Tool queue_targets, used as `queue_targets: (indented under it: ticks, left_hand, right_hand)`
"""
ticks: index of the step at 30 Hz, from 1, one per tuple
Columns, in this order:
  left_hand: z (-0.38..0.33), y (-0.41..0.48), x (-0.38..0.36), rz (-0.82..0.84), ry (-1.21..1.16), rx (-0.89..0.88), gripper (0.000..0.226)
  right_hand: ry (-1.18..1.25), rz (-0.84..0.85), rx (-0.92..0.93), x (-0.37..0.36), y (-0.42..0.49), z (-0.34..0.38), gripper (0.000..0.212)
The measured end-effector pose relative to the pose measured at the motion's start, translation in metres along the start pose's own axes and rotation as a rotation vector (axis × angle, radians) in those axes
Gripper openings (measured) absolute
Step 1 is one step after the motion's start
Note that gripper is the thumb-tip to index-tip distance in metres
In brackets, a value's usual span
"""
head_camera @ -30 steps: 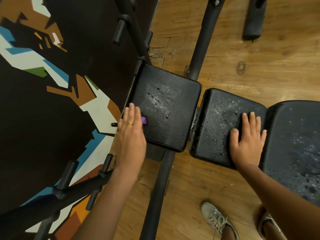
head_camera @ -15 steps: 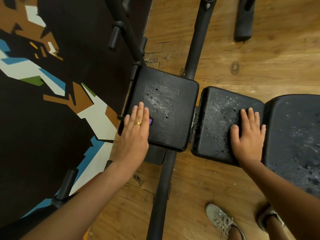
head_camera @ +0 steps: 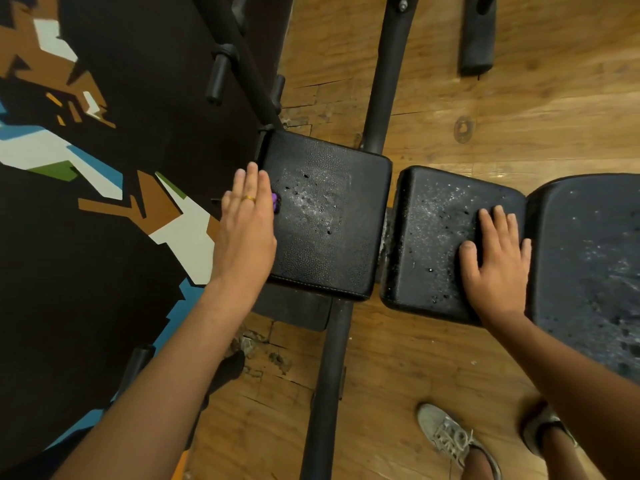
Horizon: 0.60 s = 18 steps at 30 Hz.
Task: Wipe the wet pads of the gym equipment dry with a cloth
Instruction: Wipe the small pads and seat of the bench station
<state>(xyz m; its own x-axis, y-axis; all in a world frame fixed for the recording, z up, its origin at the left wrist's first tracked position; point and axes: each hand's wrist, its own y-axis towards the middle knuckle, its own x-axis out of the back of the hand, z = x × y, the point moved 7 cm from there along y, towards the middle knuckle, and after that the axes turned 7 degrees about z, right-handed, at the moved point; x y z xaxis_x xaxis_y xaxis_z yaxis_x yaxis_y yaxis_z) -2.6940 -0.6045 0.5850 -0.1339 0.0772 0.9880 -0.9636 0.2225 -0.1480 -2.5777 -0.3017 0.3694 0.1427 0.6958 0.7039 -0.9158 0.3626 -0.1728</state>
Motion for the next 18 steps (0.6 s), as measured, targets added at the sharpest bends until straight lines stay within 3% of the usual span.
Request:
queue_targets:
  ticks: [5, 10, 14, 18]
  left_hand:
    - [0.020, -0.012, 0.005, -0.023, 0.012, 0.040, 0.072]
    - [-0.010, -0.021, -0.014, 0.146, 0.083, -0.163, 0.059]
    - [-0.001, -0.017, -0.011, 0.235, -0.078, -0.137, 0.052]
    - [0.011, -0.019, 0.002, 0.155, -0.207, -0.139, 0.043]
  right_hand:
    - [-0.003, -0.007, -0.005, -0.001, 0.000, 0.000, 0.064]
    - [0.002, -0.001, 0.002, 0.000, 0.000, 0.001, 0.064]
    - [-0.006, -0.004, 0.003, 0.000, 0.000, 0.000, 0.064]
    - [-0.004, 0.000, 0.005, -0.001, 0.000, -0.001, 0.064]
